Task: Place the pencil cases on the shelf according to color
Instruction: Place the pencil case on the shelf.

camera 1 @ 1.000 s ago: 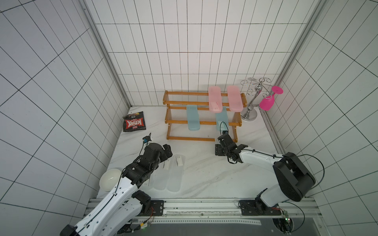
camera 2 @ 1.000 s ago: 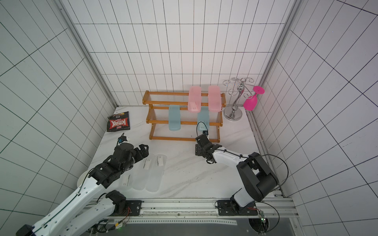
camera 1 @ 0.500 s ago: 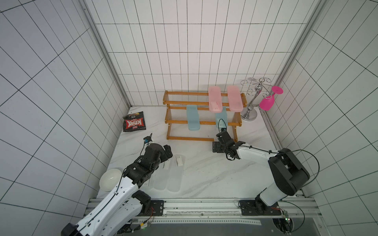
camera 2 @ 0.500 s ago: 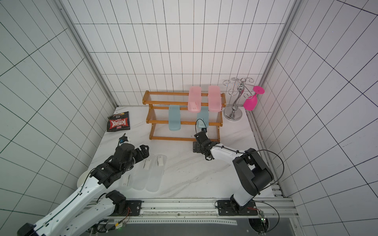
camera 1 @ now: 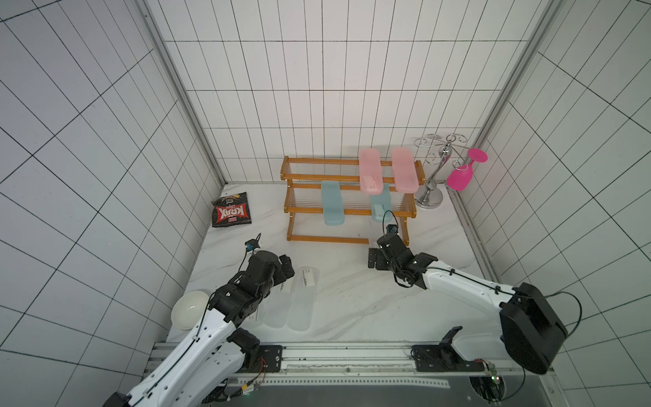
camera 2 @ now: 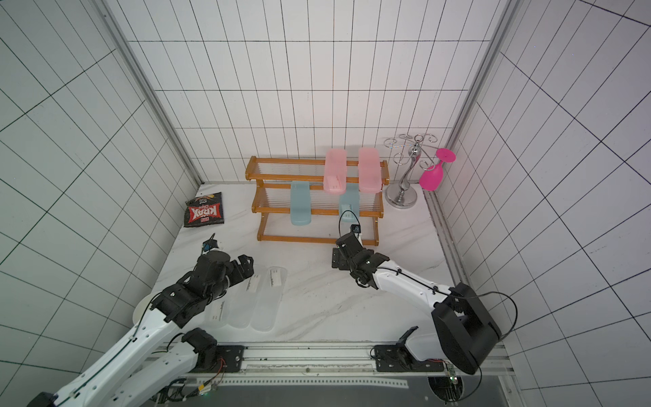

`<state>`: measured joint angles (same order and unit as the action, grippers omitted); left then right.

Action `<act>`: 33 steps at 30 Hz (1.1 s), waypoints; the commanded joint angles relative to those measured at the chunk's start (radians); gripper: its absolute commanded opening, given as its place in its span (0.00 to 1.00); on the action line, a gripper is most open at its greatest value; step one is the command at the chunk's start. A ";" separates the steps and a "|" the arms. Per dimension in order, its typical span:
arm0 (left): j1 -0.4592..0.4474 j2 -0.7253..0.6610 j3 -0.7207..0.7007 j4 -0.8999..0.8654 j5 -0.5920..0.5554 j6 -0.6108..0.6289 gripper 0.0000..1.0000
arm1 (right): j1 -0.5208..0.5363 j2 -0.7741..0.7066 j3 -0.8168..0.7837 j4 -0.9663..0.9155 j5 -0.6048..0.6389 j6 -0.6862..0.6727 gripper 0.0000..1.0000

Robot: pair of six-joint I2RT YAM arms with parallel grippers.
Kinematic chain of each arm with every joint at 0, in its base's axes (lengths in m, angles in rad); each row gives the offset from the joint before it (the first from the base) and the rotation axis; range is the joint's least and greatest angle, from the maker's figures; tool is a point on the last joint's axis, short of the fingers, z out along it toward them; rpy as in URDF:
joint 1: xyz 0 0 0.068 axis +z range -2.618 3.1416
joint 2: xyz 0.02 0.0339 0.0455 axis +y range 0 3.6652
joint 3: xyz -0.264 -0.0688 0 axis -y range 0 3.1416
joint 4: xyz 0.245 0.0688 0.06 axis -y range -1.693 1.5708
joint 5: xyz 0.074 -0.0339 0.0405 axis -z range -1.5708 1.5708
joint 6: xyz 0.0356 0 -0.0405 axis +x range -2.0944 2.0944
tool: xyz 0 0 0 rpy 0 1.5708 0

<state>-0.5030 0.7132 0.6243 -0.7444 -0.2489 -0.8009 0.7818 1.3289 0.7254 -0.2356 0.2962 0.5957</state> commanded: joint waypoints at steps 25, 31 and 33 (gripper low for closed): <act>-0.005 0.016 -0.038 0.027 0.045 -0.052 0.98 | -0.223 0.138 -0.176 0.374 -0.381 0.058 0.46; -0.005 0.056 -0.058 0.061 0.045 -0.061 0.98 | -0.228 0.212 -0.132 0.416 -0.371 0.063 0.45; -0.006 0.060 -0.063 0.064 0.044 -0.061 0.98 | -0.228 0.218 -0.136 0.431 -0.370 0.066 0.45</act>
<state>-0.5034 0.7719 0.5732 -0.7151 -0.2081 -0.8566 0.5621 1.5211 0.5743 0.1944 -0.0681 0.6491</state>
